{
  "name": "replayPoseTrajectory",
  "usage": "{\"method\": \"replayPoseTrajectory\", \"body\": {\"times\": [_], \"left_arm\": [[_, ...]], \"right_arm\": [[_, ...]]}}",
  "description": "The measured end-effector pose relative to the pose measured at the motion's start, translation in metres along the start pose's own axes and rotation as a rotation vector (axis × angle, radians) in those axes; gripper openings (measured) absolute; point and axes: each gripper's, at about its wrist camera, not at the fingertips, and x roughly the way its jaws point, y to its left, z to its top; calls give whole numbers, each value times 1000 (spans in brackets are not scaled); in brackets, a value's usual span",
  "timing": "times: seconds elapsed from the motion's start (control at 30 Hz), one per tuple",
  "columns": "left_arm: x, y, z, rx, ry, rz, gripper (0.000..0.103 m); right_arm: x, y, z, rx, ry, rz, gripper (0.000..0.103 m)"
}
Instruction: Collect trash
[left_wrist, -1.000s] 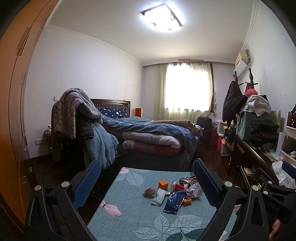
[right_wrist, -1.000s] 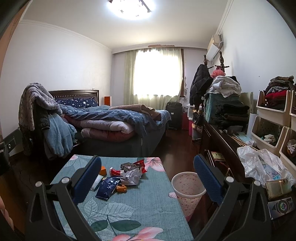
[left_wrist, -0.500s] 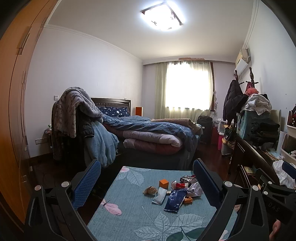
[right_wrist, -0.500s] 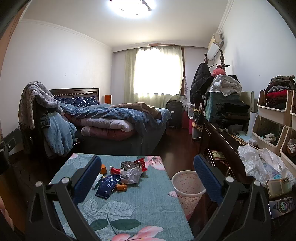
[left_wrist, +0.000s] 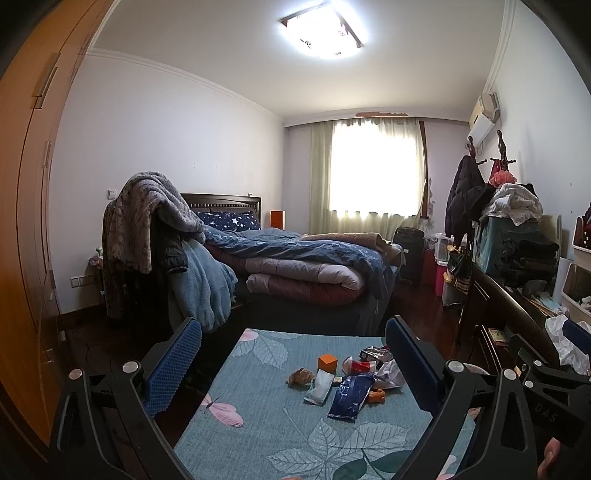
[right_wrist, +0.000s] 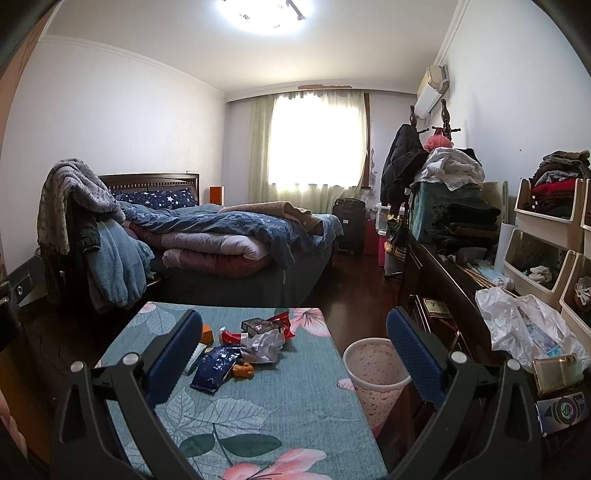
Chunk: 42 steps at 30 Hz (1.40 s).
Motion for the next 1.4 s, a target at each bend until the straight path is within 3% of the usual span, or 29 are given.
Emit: {"method": "replayPoseTrajectory", "body": {"times": [1.4], "left_arm": [[-3,1,-8,10,18,0,99]], "right_arm": [[29,-10,-8,3,39,3,100]]}}
